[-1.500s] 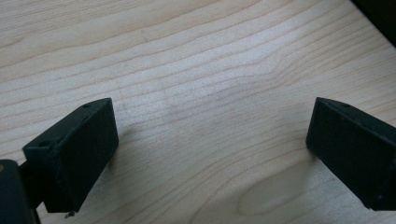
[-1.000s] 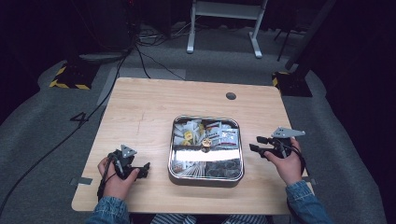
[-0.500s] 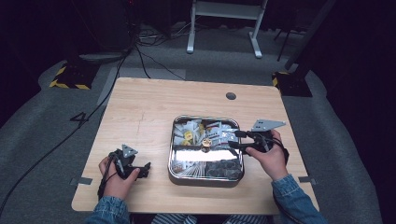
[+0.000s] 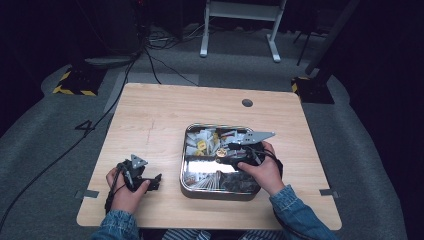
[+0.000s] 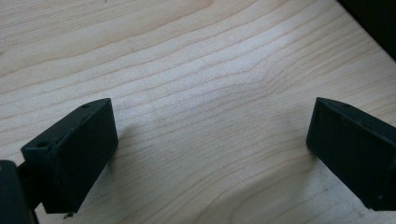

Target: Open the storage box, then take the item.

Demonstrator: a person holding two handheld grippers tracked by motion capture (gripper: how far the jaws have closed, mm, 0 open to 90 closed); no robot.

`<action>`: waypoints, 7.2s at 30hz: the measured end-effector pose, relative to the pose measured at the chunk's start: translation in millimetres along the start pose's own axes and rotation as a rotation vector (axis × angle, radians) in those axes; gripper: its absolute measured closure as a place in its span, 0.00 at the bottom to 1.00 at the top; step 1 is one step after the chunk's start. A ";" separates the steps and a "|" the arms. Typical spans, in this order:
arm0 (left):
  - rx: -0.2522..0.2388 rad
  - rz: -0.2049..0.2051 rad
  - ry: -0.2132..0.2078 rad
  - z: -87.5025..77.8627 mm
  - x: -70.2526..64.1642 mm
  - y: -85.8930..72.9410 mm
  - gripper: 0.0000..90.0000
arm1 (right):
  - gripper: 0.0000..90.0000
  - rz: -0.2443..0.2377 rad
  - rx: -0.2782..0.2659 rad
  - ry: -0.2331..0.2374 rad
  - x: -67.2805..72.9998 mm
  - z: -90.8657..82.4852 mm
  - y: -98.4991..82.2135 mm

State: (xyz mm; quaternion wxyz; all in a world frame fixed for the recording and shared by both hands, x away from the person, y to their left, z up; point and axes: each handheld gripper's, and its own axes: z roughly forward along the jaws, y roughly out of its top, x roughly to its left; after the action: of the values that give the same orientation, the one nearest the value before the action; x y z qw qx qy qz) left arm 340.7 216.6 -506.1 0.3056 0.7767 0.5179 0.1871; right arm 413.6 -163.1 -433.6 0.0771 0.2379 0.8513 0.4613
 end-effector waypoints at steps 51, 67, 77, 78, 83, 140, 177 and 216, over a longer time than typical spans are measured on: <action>0.004 0.009 -0.008 -0.1 -1.8 0.2 0.03 | 0.65 -0.021 0.070 -0.108 -9.5 -15.4 39.4; 0.004 0.009 -0.008 -0.1 -1.8 0.2 0.03 | 0.65 -0.002 0.044 -0.177 -49.8 -84.2 43.1; 0.004 0.010 -0.009 -0.1 -1.7 0.2 0.03 | 0.65 0.020 0.062 -0.215 -75.8 -121.6 27.0; 0.004 0.009 -0.009 -0.1 -1.8 0.2 0.03 | 0.65 0.021 0.063 -0.222 -79.9 -127.1 23.9; 0.004 0.009 -0.009 -0.1 -1.8 0.2 0.03 | 0.65 -0.002 0.071 -0.245 -94.6 -141.0 11.6; 0.001 0.011 -0.005 0.0 -2.1 0.1 0.03 | 0.65 0.155 0.178 -0.323 -175.1 -116.4 -126.2; 0.003 0.000 0.002 3.7 -9.0 4.2 0.03 | 0.58 0.201 -0.175 -0.189 -81.0 -132.1 -54.4; 0.004 0.013 -0.011 5.6 -9.7 6.2 0.02 | 0.58 -0.011 0.017 0.114 24.7 -4.9 6.7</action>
State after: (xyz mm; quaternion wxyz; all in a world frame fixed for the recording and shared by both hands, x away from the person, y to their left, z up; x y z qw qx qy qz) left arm 344.6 204.4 -505.9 0.3057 0.7818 0.5114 0.1841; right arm 392.5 -152.0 -423.2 0.0288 0.2069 0.8596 0.4663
